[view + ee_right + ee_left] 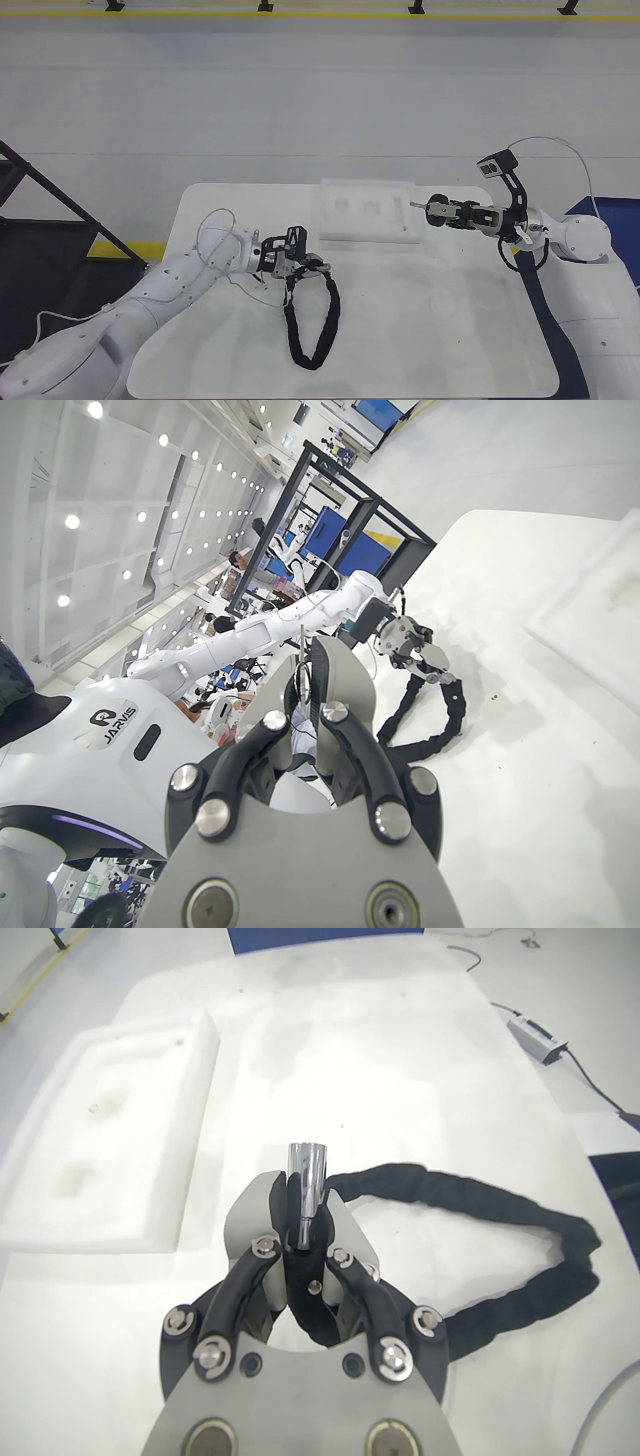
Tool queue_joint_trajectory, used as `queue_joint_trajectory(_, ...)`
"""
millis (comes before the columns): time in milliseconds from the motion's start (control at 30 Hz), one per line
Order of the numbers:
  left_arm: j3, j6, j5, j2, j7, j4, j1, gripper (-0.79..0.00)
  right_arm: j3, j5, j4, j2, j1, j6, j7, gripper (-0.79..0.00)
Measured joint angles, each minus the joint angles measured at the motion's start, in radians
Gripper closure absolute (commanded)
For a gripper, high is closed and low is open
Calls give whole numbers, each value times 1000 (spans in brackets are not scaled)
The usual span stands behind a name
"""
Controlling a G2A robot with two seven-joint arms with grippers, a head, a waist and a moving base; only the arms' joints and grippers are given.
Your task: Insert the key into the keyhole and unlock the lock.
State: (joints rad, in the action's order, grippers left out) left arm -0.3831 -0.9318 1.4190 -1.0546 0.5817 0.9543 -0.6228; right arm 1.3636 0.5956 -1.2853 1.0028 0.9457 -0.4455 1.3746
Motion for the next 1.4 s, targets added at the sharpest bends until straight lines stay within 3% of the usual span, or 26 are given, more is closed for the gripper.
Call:
queue_joint_trajectory(367, -105, -81, 54, 70, 223, 173, -22, 0, -2, -4, -4, 0, 2, 4, -4, 0)
queue_joint_trajectory(633, -150, -80, -15, 100, 226, 287, -19, 0, -14, -130, -146, -14, 26, 162, -11, 0)
queue_joint_trajectory(867, -149, -61, -6, 85, 246, 312, 20, 0, 15, -206, -303, -32, 52, 280, -5, 0)
queue_joint_trajectory(1100, -104, 9, 70, 40, 316, 267, 76, 0, 57, -331, -451, -53, 85, 358, 2, 0)
queue_joint_trajectory(1233, -74, 40, 58, 16, 346, 233, 94, 0, 63, -359, -476, -57, 94, 364, -3, 0)
queue_joint_trajectory(1400, -72, 39, 55, 15, 346, 231, 94, 0, 62, -357, -474, -56, 94, 363, -3, 0)
